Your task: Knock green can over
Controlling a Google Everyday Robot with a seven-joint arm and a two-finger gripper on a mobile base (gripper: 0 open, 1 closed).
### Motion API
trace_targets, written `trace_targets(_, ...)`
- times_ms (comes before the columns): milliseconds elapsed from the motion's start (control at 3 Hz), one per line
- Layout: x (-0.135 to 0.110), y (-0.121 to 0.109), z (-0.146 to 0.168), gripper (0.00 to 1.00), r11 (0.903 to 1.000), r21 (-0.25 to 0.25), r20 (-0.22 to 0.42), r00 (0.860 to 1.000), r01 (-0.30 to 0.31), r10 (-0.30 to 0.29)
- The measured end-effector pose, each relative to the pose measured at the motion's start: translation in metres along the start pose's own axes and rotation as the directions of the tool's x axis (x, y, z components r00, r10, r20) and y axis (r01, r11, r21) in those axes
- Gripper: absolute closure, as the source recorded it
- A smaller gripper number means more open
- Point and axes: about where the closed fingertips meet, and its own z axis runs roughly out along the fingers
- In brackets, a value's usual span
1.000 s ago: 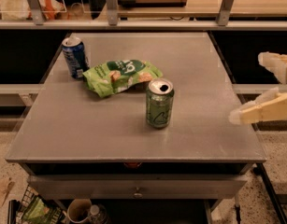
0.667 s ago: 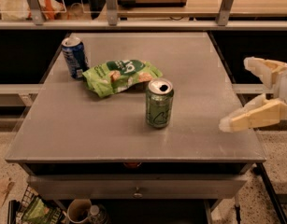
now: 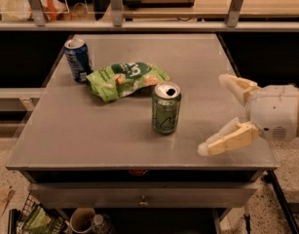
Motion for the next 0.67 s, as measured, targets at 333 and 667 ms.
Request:
trace_targets(333,0.007,0.007,0.029,0.0,0.9994,-0.031,0.014,1.0,0.013,-0.013)
trace_targets(667,0.009,0.008,0.057,0.0,0.9979,-0.06,0.035,0.999,-0.023,0.025)
